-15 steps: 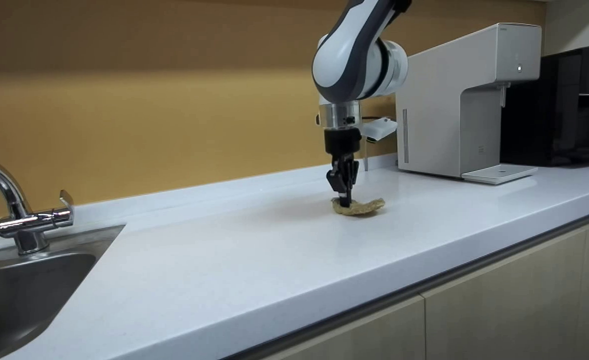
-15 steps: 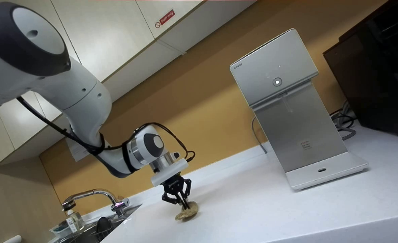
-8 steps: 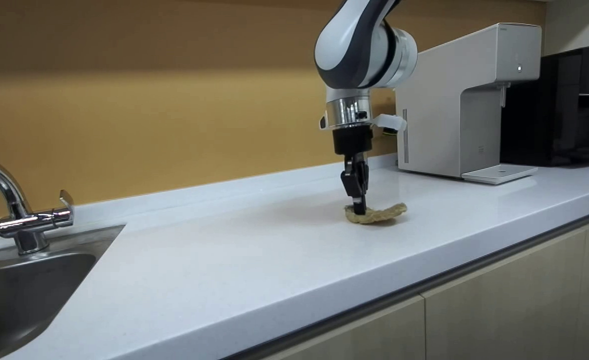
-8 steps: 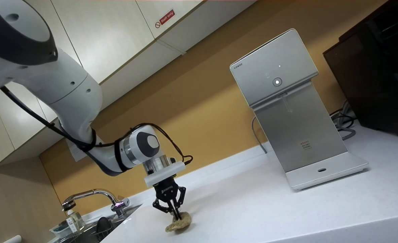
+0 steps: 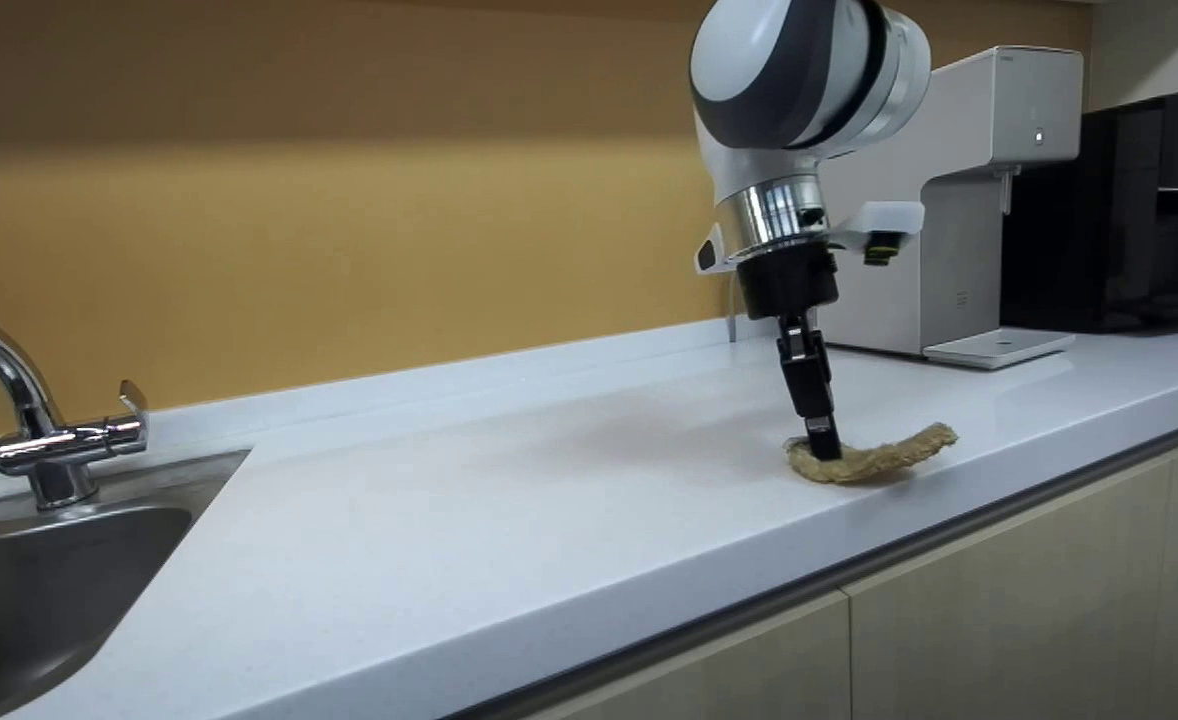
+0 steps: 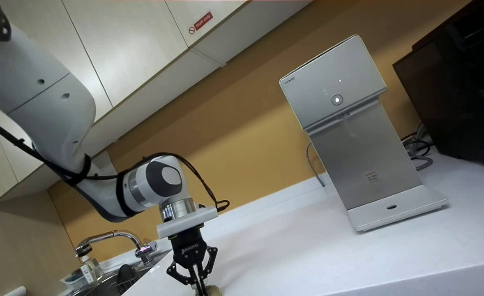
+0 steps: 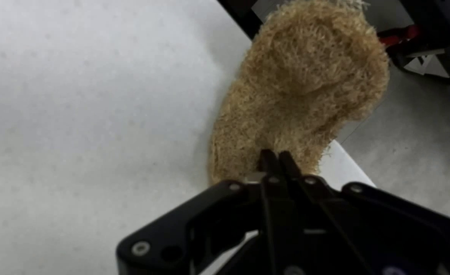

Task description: Use the object on the table to wipe the table surface

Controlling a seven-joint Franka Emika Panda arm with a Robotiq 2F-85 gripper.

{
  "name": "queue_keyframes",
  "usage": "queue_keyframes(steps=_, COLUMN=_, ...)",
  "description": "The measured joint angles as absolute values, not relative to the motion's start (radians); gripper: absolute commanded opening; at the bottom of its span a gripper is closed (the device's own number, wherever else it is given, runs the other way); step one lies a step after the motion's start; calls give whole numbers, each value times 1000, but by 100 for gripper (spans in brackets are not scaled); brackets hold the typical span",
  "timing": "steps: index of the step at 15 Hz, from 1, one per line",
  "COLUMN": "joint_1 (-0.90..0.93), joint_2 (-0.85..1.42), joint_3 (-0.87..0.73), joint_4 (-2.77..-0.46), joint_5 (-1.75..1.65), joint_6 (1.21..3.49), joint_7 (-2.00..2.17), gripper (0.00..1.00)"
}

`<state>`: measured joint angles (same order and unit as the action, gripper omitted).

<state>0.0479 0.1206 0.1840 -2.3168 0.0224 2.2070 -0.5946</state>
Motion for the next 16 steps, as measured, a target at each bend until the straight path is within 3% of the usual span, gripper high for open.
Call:
queue_keyframes(steps=8, joint_1=43, joint_2=118, joint_3=118, joint_4=-2331, joint_5=16, joint_6=2364, joint_7=-589, gripper=1)
queue_keyframes(steps=16, joint_1=18, joint_2=302, joint_3=64, joint_4=-2107, joint_5=-63, joint_6=2489, joint_7=-519, gripper=1)
